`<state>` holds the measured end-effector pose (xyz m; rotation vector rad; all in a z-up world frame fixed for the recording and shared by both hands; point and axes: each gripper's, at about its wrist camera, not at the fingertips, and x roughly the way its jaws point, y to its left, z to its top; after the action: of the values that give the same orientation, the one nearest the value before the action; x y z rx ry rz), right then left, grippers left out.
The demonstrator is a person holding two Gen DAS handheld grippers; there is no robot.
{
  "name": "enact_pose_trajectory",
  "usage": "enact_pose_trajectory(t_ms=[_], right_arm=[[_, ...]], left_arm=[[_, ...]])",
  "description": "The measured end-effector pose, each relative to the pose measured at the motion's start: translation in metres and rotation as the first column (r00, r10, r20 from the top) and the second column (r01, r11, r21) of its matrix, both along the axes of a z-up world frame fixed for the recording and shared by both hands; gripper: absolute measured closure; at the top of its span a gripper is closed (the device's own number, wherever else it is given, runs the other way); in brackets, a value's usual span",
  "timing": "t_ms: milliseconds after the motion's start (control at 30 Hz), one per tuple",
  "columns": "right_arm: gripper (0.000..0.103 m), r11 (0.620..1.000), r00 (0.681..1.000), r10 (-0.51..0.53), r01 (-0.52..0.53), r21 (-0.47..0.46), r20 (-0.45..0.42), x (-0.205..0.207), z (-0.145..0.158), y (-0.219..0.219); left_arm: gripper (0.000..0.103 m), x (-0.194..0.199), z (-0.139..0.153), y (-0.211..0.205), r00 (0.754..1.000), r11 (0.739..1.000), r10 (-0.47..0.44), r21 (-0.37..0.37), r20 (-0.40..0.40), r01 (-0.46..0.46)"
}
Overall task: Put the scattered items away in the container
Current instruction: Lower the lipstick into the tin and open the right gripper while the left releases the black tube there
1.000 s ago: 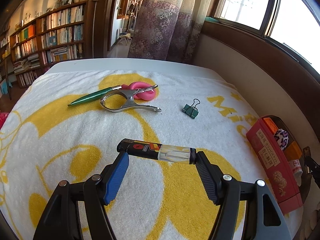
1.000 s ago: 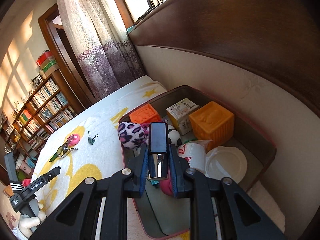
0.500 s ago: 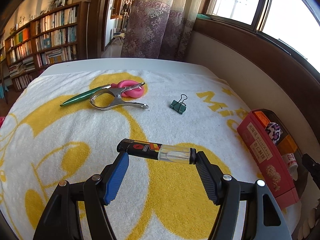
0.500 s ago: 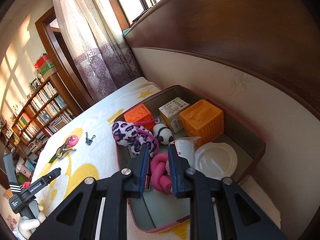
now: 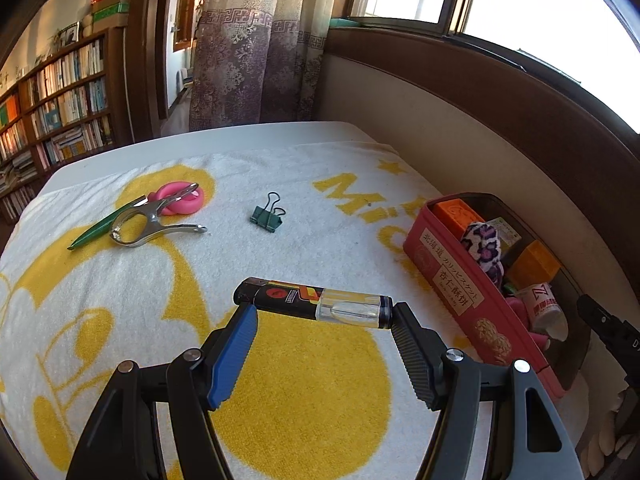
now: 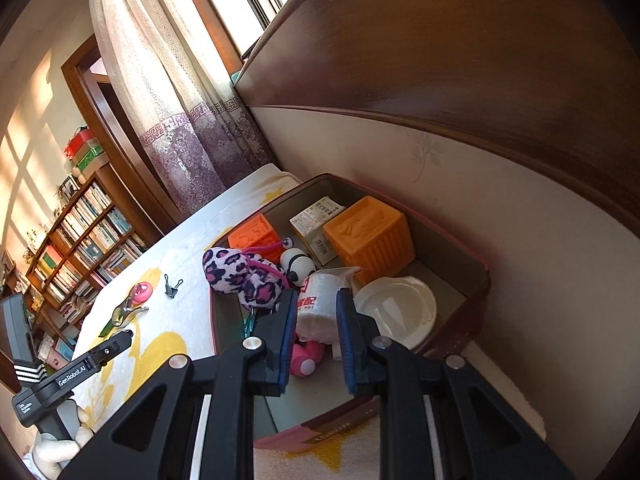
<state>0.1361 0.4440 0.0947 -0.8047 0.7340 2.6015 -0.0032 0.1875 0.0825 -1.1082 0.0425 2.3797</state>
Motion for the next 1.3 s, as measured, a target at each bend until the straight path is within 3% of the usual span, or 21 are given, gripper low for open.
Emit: enact_pose_trajectory(t_ms=[333,667,733,867,1300], right_arm=[[0.081,1.000,0.999,-0.017,0.016,-0.012,-0.032,0.013,0.004,0.015],[0.081,0.999,0.997,-0.048,0.046,-0.025,-0.063,0.024,0.011,0.028],[0.081,0.999,0.997,-0.048,0.046,-0.027,-0.064,0.025,0.011,0.029],[0.081,0.999,0.997,-0.046,0.045,-0.026,-0.064,0.024,0.011,0.028],[0.078,1.000,0.999,-0.018,0.017,-0.020,-0.044,0.017,0.009,0.014]], left_arm=[[0.033,0.027,0.017,0.073,0.985,0.985,-0.172,-0.017,-0.034,0.171],[0.032,0.060,0.036,0.133,0.930,0.934,-0.357,-0.032,-0.091,0.356],[0.022,0.064,0.034,0.140,0.918,0.922,-0.388,-0.038,-0.085,0.386],[0.021,0.065,0.030,0.139,0.918,0.922,-0.388,-0.048,-0.085,0.385],[0.021,0.036,0.023,0.098,0.963,0.963,-0.268,-0.012,-0.042,0.267]])
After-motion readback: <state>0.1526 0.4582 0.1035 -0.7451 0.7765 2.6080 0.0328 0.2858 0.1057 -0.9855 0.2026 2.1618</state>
